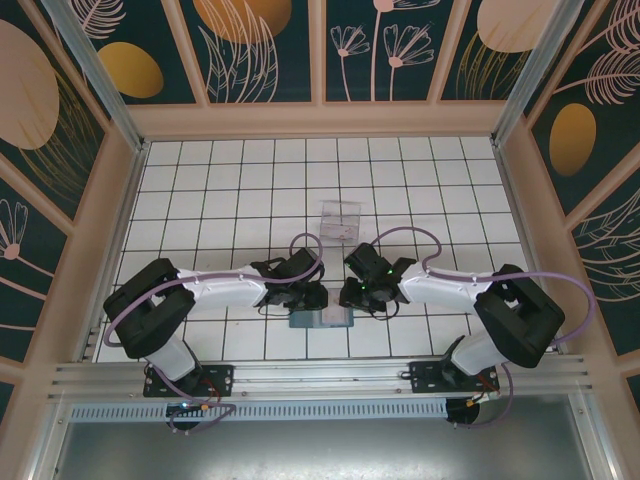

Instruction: Take the credit cards out of the card holder

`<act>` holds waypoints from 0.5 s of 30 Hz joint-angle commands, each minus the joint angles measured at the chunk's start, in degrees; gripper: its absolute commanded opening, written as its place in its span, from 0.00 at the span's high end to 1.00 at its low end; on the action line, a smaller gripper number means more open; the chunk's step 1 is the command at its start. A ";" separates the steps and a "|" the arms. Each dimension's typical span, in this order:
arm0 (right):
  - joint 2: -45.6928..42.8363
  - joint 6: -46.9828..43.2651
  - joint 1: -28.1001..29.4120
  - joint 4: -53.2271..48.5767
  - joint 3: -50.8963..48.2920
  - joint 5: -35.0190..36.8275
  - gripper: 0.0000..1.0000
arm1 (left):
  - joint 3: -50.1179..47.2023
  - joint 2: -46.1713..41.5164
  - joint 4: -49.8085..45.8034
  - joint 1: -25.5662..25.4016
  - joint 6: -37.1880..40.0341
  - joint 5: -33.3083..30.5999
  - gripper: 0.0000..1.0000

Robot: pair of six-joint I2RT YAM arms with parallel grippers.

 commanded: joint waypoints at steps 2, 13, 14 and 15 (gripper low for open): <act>0.82 -0.12 0.45 -1.74 0.17 1.30 0.67 | 0.73 1.12 -5.10 0.34 1.31 -2.36 0.70; 1.41 0.24 0.45 -2.36 0.04 1.83 0.59 | 1.19 -0.06 -9.13 0.28 2.08 -5.62 0.75; 1.35 0.27 0.44 -2.29 0.00 1.87 0.59 | 1.28 -0.44 -9.15 0.25 2.09 -5.59 0.76; 1.37 0.26 0.45 -2.26 -0.01 1.86 0.59 | 1.38 -0.74 -9.13 0.23 2.02 -5.64 0.76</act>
